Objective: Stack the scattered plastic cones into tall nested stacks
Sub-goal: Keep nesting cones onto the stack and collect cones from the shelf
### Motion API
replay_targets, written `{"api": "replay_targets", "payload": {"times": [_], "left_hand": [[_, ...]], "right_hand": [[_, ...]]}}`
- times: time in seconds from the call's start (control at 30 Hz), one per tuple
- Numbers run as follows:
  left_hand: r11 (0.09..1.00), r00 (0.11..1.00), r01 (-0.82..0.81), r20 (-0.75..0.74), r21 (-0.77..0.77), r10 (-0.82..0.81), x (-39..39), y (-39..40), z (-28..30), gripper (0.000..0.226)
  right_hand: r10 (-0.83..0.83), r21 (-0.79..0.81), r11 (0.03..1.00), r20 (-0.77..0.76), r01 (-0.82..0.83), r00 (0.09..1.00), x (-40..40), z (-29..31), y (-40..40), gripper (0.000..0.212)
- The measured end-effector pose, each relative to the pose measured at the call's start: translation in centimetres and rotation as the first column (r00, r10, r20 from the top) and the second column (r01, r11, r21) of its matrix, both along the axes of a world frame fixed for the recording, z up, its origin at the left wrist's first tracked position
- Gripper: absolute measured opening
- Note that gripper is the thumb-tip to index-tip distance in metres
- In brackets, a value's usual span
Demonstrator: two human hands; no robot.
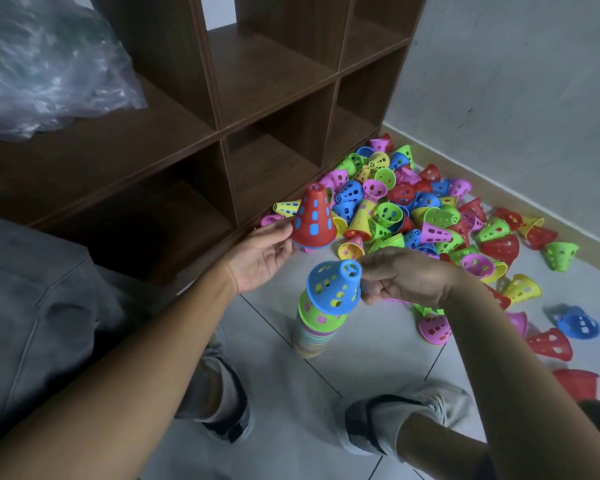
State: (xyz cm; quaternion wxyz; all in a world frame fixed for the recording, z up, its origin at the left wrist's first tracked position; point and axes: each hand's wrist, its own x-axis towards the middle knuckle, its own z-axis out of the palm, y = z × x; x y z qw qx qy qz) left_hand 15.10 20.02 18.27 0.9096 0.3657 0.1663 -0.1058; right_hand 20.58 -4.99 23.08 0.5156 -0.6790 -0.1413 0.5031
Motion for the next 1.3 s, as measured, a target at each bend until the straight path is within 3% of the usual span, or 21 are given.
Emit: {"api": "replay_targets", "payload": {"times": [0.1, 0.23, 0.3, 0.43, 0.6, 0.87, 1.03, 1.3], "left_hand": [[1.000, 1.000, -0.008, -0.009, -0.006, 0.008, -0.1, 0.0, 0.1, 0.034], [0.999, 0.999, 0.041, 0.002, -0.023, -0.041, -0.2, 0.1, 0.1, 0.012], [0.993, 0.994, 0.107, 0.031, -0.047, -0.106, -0.2, 0.3, -0.1, 0.024], [0.976, 0.975, 0.218, 0.057, -0.019, -0.217, -0.2, 0.7, -0.6, 0.050], [0.944, 0.939, 0.331, 0.090, 0.017, -0.331, -0.2, 1.3, 0.0, 0.050], [0.868, 0.866, 0.481, 0.083, 0.127, -0.492, -0.1, 0.8, 0.4, 0.049], [0.794, 0.845, 0.513, -0.030, 0.327, -0.534, -0.1, 0.5, 0.3, 0.014], [0.695, 0.863, 0.456, -0.084, 0.556, -0.499, 0.3, -0.3, -0.2, 0.008]], "right_hand": [[0.063, -0.149, 0.987, 0.072, -0.052, 0.995, -0.1, -0.7, 0.2, 0.017], [0.099, -0.308, 0.951, 0.183, -0.038, 0.978, -0.3, -1.2, 0.4, 0.024], [0.085, -0.357, 0.934, 0.227, 0.002, 0.970, -0.3, -1.3, 0.4, 0.022], [-0.081, -0.310, 0.939, 0.232, 0.152, 0.969, 0.3, -2.0, -0.1, 0.023], [-0.209, -0.257, 0.930, 0.216, 0.262, 0.954, 0.5, -2.4, -0.8, 0.020], [-0.246, -0.244, 0.925, 0.200, 0.291, 0.949, 0.7, -3.3, -1.2, 0.018], [-0.251, -0.241, 0.925, 0.195, 0.294, 0.948, 0.8, -3.7, -1.4, 0.020], [-0.280, -0.256, 0.910, 0.198, 0.325, 0.939, 0.9, -4.6, -1.6, 0.020]]}}
